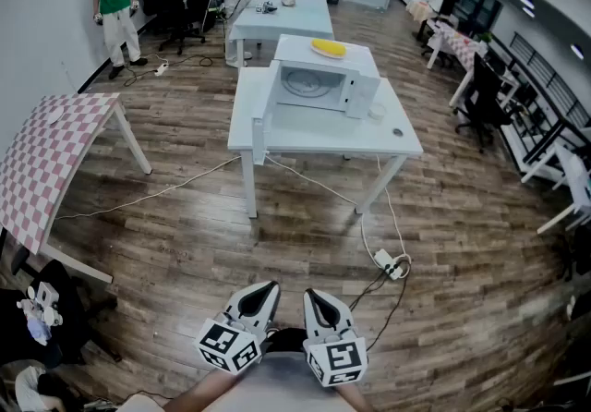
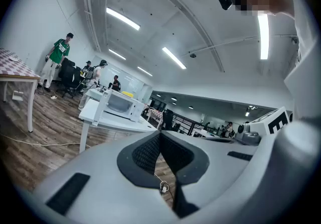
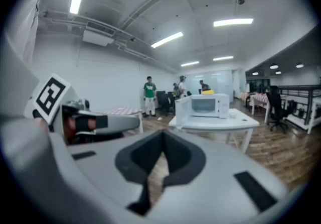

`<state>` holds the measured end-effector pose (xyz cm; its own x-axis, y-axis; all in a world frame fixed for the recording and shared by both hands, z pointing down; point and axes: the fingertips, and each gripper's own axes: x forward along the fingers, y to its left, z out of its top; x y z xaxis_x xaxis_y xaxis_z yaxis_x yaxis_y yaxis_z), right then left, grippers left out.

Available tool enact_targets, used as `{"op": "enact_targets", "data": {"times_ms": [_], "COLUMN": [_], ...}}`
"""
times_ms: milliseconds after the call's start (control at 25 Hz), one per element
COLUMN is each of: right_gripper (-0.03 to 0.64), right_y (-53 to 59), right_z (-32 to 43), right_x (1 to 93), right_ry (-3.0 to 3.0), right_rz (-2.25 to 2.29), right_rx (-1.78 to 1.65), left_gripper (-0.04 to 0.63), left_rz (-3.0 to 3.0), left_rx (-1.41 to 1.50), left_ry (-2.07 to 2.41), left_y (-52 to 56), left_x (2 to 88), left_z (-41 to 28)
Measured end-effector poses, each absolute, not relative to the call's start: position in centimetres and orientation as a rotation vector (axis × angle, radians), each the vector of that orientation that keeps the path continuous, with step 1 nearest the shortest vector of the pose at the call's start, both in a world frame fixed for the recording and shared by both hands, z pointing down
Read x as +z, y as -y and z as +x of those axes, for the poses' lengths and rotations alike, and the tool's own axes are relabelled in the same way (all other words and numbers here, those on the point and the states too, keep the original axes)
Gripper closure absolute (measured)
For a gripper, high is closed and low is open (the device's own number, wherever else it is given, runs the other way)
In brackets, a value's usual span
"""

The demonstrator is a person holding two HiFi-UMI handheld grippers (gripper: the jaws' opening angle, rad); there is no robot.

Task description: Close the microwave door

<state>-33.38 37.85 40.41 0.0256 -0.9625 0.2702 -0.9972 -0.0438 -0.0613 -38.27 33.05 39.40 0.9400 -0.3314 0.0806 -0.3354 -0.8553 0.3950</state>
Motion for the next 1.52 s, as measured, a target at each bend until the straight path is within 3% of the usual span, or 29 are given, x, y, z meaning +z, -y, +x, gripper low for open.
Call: {"op": "enact_targets", "data": {"times_ms": [1520], "right_gripper": [0.594], "right_y": [-34.9], "right_z": [-30.7], "right_x": [42.0], "right_ry": [2.15], "right_rz": [2.073], "right_rx": [0.541], "left_gripper": [0.577], "left_rz": [2.653], "left_rx": [0.006], "left_ry": [0.45], "left_y": [-30.5], "left_x": [38.3], "left_z": [-34.0]}}
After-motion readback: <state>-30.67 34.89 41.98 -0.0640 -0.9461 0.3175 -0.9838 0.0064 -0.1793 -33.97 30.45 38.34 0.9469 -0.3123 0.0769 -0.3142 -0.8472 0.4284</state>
